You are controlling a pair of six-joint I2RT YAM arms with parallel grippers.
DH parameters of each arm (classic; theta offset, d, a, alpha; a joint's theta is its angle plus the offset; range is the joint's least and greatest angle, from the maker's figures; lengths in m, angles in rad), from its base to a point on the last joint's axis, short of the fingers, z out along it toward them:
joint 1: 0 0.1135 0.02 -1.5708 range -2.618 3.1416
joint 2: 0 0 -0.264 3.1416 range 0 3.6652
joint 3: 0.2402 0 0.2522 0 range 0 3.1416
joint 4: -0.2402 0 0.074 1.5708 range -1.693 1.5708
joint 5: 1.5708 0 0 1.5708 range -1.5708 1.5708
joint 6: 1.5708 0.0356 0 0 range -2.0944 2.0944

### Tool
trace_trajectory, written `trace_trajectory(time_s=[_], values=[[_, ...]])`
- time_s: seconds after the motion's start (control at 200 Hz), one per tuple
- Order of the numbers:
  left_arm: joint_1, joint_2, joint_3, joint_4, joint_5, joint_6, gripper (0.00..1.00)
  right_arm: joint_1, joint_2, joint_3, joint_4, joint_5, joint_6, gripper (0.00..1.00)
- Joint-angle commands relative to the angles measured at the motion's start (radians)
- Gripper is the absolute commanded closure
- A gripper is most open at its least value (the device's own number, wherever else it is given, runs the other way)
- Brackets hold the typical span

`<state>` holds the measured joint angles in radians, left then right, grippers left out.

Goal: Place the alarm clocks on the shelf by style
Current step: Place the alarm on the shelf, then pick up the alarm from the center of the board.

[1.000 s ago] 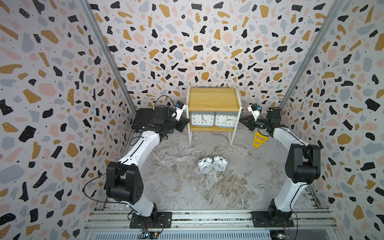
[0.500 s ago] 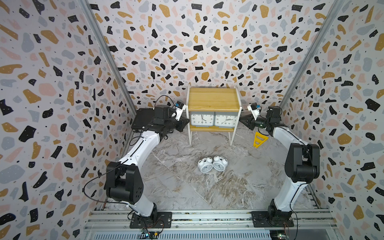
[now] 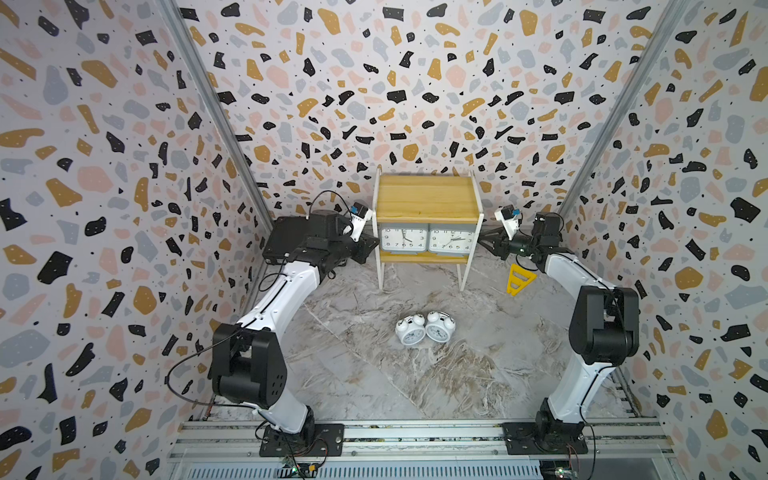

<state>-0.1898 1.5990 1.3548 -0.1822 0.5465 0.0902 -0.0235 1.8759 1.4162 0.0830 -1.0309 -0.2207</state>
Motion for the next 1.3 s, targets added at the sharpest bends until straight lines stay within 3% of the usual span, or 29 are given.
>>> trace_trajectory(time_s=[0.0, 0.2, 0.365, 0.751, 1.066, 1.297], values=[[0.012, -0.019, 0.021, -0.063, -0.042, 0.012, 0.79, -0.020, -0.078, -0.009, 0.011, 0.012, 0.008, 0.64], [0.012, -0.074, 0.010, -0.089, -0.087, 0.015, 0.55, -0.058, -0.181, -0.100, 0.038, 0.065, 0.029, 0.43], [0.010, -0.158, -0.070, -0.066, -0.080, -0.042, 0.42, -0.060, -0.312, -0.227, 0.045, 0.194, 0.061, 0.35], [0.010, -0.383, -0.312, -0.105, -0.002, -0.110, 0.39, -0.058, -0.632, -0.653, 0.276, 0.549, 0.423, 0.33], [-0.015, -0.542, -0.504, -0.069, 0.095, -0.213, 0.39, -0.008, -0.837, -0.789, 0.100, 0.539, 0.438, 0.33], [-0.117, -0.604, -0.615, -0.025, 0.066, -0.249, 0.39, 0.043, -1.004, -0.884, -0.021, 0.528, 0.442, 0.33]])
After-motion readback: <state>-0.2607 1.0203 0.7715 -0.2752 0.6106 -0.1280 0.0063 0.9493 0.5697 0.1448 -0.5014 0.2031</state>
